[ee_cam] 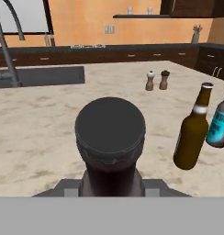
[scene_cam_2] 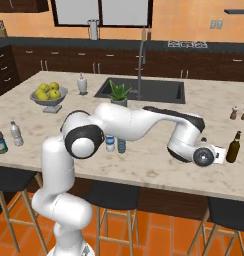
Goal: Move the plastic bottles in the middle to the plastics group, and the glass bottles in the middle to the glass group.
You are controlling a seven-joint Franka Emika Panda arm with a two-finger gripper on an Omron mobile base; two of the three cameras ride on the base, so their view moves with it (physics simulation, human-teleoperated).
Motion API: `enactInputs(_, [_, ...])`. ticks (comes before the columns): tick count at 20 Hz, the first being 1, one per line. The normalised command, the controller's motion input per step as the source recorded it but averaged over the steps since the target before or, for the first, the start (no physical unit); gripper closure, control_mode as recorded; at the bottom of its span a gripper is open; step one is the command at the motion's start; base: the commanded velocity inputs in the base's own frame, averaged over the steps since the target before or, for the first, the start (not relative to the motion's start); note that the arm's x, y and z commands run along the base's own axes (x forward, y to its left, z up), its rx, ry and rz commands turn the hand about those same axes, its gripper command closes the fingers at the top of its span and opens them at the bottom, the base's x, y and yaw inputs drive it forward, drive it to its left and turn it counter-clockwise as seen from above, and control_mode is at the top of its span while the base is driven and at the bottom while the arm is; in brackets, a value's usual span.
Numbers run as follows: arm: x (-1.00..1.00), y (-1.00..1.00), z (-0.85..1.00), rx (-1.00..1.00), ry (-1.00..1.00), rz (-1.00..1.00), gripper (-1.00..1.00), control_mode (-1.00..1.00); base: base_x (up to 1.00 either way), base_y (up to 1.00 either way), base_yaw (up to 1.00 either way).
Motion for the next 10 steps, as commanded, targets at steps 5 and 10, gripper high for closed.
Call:
enactInputs(5, [0.20, 0.00, 0.09, -0.03, 0.18, 0.02, 1.00, -1.00, 0.00, 0.00, 0.00])
enactInputs(10, [0.05, 0.00, -0.02, -0.02, 0.04, 0.02, 1.00, -1.00, 0.00, 0.00, 0.00])
